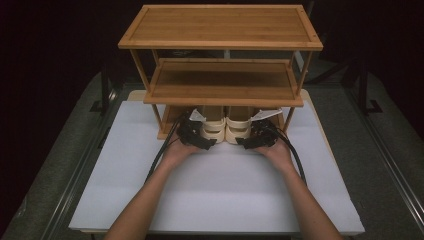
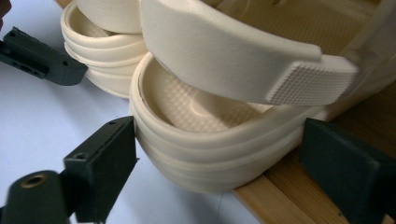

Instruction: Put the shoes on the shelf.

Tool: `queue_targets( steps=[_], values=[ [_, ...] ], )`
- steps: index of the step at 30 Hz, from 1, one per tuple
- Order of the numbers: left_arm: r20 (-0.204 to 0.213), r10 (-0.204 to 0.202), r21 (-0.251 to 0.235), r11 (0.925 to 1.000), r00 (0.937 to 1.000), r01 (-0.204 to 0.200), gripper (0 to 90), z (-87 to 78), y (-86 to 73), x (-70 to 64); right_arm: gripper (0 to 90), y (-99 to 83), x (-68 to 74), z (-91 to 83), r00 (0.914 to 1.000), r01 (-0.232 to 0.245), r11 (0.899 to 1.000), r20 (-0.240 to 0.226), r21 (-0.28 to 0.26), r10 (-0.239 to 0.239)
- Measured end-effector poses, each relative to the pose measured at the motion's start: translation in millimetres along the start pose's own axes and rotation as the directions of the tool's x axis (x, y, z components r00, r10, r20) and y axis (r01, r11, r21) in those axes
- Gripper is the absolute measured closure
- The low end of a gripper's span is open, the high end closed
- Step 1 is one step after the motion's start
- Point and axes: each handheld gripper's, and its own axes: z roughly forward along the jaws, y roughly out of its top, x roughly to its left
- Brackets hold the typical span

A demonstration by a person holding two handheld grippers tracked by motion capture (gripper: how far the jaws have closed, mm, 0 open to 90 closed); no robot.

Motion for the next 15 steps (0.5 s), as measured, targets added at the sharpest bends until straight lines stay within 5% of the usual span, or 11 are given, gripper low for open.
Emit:
queue_targets(
  steps=[8,15],
  values=[
    [0.047,0.019,0.003,0.9998,0.9987,-0.019,3.8,-28.7,-13.0,-8.6,9.0,-8.7,8.4,-26.2,0.9998,0.018,1.0,-0.013,0.0,-0.018],
    [0.037,0.021,-0.004,0.9998,0.9991,-0.021,3.8,-68.5,-42.3,-16.8,3.3,-38.0,14.7,-60.3,0.9999,-0.005,1.0,-0.013,0.012,0.005]
  ],
)
